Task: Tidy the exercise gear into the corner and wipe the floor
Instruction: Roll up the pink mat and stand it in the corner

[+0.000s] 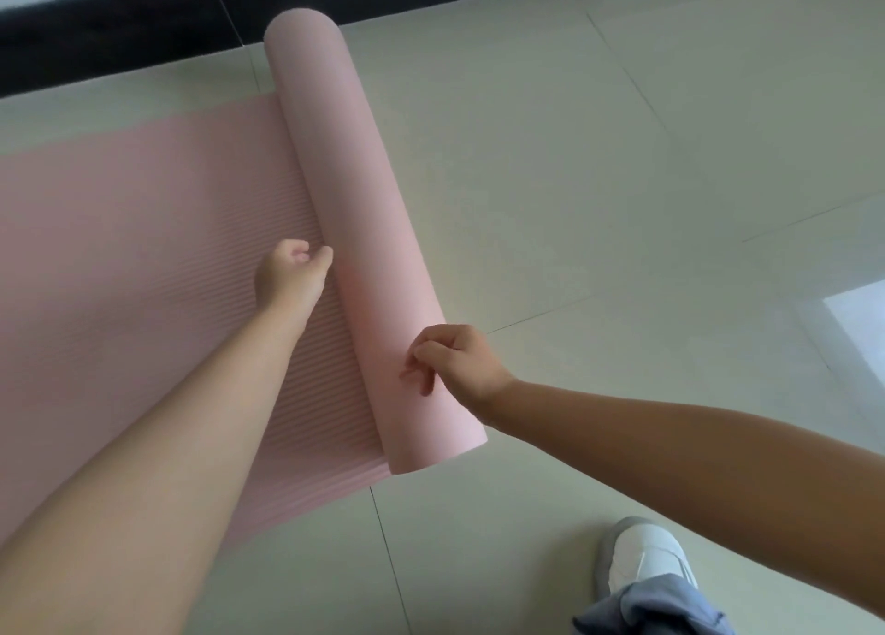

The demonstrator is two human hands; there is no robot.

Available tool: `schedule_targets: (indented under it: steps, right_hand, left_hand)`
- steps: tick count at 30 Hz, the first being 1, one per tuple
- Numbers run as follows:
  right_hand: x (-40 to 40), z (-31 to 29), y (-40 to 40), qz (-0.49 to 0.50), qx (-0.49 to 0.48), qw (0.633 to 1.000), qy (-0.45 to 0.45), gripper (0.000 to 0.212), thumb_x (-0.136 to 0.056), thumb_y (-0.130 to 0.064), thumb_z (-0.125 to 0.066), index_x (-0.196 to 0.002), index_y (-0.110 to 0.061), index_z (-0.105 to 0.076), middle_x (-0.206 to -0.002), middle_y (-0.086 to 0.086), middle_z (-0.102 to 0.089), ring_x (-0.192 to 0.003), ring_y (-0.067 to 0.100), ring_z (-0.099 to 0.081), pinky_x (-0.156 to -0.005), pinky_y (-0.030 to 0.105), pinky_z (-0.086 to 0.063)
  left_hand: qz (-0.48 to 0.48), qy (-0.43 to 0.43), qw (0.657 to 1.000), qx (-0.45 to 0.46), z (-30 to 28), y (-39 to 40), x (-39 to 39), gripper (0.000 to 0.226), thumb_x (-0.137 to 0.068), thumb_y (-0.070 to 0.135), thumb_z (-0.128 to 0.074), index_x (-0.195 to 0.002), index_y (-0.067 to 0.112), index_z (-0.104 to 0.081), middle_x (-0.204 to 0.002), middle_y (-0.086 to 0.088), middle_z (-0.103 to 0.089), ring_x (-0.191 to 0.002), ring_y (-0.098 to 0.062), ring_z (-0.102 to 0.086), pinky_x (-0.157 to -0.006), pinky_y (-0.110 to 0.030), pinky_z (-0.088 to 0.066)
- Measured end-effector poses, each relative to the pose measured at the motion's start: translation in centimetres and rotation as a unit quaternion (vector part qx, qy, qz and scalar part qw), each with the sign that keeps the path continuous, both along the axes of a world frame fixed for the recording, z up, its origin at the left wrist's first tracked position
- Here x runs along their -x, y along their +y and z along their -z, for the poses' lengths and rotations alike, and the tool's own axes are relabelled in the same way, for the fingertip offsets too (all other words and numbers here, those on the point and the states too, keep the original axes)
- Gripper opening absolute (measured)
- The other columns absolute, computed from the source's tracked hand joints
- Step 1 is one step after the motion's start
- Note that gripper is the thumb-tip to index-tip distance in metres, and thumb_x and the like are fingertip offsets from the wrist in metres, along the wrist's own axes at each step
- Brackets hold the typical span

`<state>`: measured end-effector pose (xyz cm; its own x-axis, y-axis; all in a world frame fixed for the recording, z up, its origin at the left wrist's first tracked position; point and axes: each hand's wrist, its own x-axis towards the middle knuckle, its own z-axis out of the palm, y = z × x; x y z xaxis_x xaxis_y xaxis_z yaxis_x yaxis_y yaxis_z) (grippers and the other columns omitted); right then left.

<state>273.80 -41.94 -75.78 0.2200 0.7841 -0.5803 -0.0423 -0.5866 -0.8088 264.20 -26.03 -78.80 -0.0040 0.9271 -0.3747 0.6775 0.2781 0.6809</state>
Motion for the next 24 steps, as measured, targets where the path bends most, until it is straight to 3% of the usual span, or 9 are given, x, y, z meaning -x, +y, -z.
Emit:
schedule_targets:
  steps: [3, 5, 7, 9, 13, 15, 17, 20, 24]
  right_hand:
    - [-0.4, 0.6, 0.2, 0.081, 0.030, 0.995, 0.053, 0.029, -0.077, 0.002, -0.042, -0.050, -0.007, -0.047, -0.022, -0.007, -0.033, -0.041, 0.017, -0.058, -0.058, 0.027, -0.034]
    - [-0.8, 0.8, 0.5, 0.135, 0.031, 0.986, 0.091, 0.034, -0.078, 0.010, -0.035, -0.049, -0.005, -0.046, -0.022, -0.004, -0.028, -0.032, 0.013, -0.056, -0.075, 0.034, -0.044]
    - [-1.3, 0.8, 0.7, 0.183, 0.036, 0.975, 0.122, 0.035, -0.079, 0.014, -0.031, -0.053, -0.004, -0.046, -0.023, -0.002, -0.028, -0.031, 0.016, -0.053, -0.087, 0.041, -0.050]
    - [-2.1, 1.0, 0.9, 0.200, 0.045, 0.974, 0.098, 0.033, -0.080, 0.013, -0.032, -0.057, -0.004, -0.047, -0.025, -0.002, -0.034, -0.042, 0.021, -0.051, -0.080, 0.037, -0.054]
    - [-3.2, 1.5, 2.1, 0.095, 0.079, 0.988, -0.096, 0.023, -0.089, -0.001, -0.041, -0.084, -0.010, -0.062, -0.073, 0.004, -0.061, -0.081, 0.022, -0.050, -0.065, 0.026, -0.041]
    - [-2.7, 1.6, 3.2, 0.026, 0.100, 0.988, -0.112, 0.035, -0.093, -0.008, -0.041, -0.125, -0.011, -0.054, -0.119, 0.010, -0.058, -0.104, 0.023, -0.050, -0.078, 0.023, -0.040]
    - [-1.4, 1.5, 4.7, -0.052, 0.106, 0.986, -0.117, 0.046, -0.096, -0.013, -0.037, -0.142, -0.016, -0.037, -0.147, 0.007, -0.040, -0.130, 0.024, -0.041, -0.099, 0.026, -0.036]
    - [1.6, 1.1, 6.6, -0.077, 0.083, 0.990, -0.087, 0.044, -0.099, -0.020, -0.034, -0.143, -0.023, -0.036, -0.151, 0.002, -0.036, -0.137, 0.023, -0.038, -0.107, 0.027, -0.034]
    - [4.6, 0.4, 8.5, -0.081, 0.022, 0.995, -0.055, 0.044, -0.092, -0.002, -0.034, -0.124, -0.015, -0.061, -0.145, -0.002, -0.046, -0.134, 0.018, -0.042, -0.111, 0.024, -0.030]
  left_hand:
    - [0.107, 0.022, 0.994, -0.002, -0.6, -0.5, -0.8, 0.062, -0.084, 0.033, -0.066, -0.137, 0.011, -0.044, -0.141, -0.011, -0.045, -0.129, -0.027, -0.046, -0.105, -0.033, -0.037]
    - [0.133, 0.058, 0.989, -0.007, -0.5, -1.2, -1.4, 0.071, -0.081, 0.035, -0.069, -0.140, 0.013, -0.037, -0.144, -0.012, -0.038, -0.134, -0.027, -0.038, -0.108, -0.033, -0.033]
    - [0.111, 0.054, 0.992, -0.008, -0.4, -1.4, -1.4, 0.075, -0.079, 0.033, -0.072, -0.141, 0.014, -0.034, -0.144, -0.012, -0.034, -0.135, -0.027, -0.035, -0.109, -0.033, -0.031]
    - [0.073, 0.018, 0.997, 0.019, -0.2, -1.1, -0.9, 0.078, -0.078, 0.029, -0.074, -0.143, 0.017, -0.032, -0.145, -0.011, -0.033, -0.135, -0.026, -0.036, -0.108, -0.033, -0.033]
    - [-0.001, -0.039, 0.997, 0.069, 0.3, -0.8, 1.7, 0.081, -0.079, 0.020, -0.074, -0.145, 0.016, -0.028, -0.146, -0.012, -0.037, -0.132, -0.026, -0.042, -0.105, -0.032, -0.037]
    - [-0.026, -0.038, 0.996, 0.074, 0.5, -0.7, 3.2, 0.079, -0.081, 0.018, -0.072, -0.146, 0.013, -0.027, -0.148, -0.014, -0.035, -0.133, -0.026, -0.041, -0.107, -0.032, -0.034]
    - [-0.036, -0.011, 0.997, 0.068, 0.6, -0.7, 4.9, 0.075, -0.083, 0.020, -0.070, -0.145, 0.011, -0.029, -0.148, -0.015, -0.036, -0.134, -0.028, -0.040, -0.110, -0.034, -0.032]
    - [-0.046, 0.028, 0.997, 0.046, 0.7, -0.9, 7.2, 0.066, -0.085, 0.024, -0.067, -0.141, 0.006, -0.037, -0.141, -0.017, -0.046, -0.130, -0.031, -0.044, -0.108, -0.036, -0.034]
    - [-0.099, -0.006, 0.995, 0.029, 0.2, 0.8, 12.0, 0.044, -0.091, 0.019, -0.059, -0.130, 0.001, -0.050, -0.133, -0.020, -0.054, -0.120, -0.034, -0.056, -0.103, -0.044, -0.042]
